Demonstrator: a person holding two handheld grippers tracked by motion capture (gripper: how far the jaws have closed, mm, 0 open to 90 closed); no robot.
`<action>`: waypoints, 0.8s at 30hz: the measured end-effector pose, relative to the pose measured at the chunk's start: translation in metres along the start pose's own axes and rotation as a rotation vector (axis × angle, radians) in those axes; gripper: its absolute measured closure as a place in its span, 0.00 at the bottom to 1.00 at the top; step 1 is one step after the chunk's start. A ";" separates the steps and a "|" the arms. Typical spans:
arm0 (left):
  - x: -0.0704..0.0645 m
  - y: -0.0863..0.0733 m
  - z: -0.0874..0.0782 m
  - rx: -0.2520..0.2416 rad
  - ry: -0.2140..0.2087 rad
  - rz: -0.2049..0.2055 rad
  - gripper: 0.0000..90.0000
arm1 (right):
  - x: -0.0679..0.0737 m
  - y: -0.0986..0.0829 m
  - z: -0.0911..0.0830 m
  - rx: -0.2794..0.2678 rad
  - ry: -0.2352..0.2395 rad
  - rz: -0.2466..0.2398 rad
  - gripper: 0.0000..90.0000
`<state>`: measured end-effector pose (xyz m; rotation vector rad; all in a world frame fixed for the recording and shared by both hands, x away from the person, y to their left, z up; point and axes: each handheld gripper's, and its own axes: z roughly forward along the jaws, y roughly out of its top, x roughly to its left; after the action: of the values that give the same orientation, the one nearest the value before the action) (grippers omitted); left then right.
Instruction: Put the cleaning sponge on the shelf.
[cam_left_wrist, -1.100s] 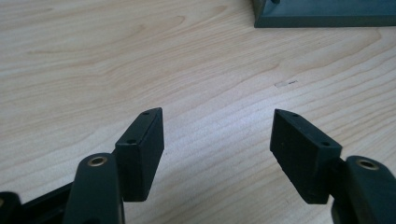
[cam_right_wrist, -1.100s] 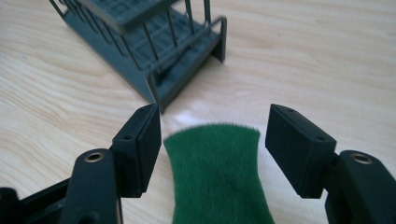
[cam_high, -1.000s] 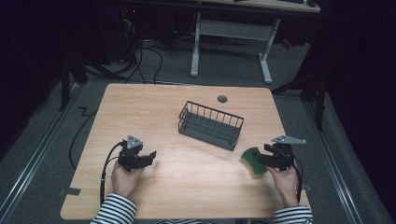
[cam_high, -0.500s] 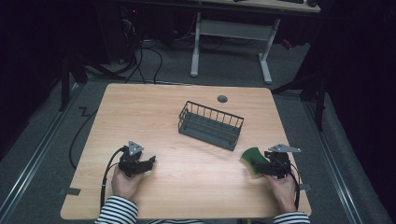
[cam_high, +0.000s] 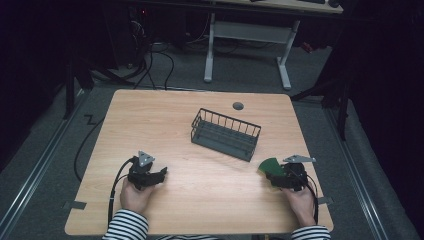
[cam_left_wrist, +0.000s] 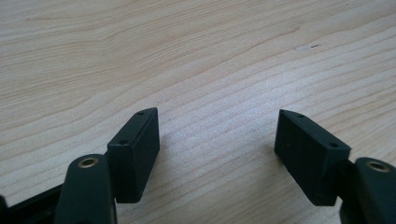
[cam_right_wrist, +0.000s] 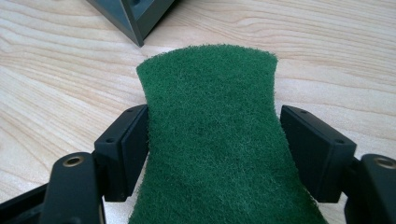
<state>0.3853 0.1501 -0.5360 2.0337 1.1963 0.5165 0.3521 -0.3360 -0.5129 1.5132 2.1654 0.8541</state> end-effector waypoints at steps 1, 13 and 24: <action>0.000 0.000 0.000 0.000 0.000 0.001 0.35 | 0.000 0.001 0.000 0.006 0.001 0.000 0.31; 0.001 0.000 0.000 -0.001 -0.008 -0.004 0.34 | 0.001 0.018 0.000 0.148 0.001 -0.040 0.33; 0.001 0.000 0.000 0.000 -0.010 -0.005 0.34 | 0.003 0.027 -0.001 0.184 0.001 -0.065 0.34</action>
<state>0.3854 0.1508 -0.5359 2.0305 1.1945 0.5035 0.3701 -0.3267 -0.4944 1.5161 2.3343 0.6496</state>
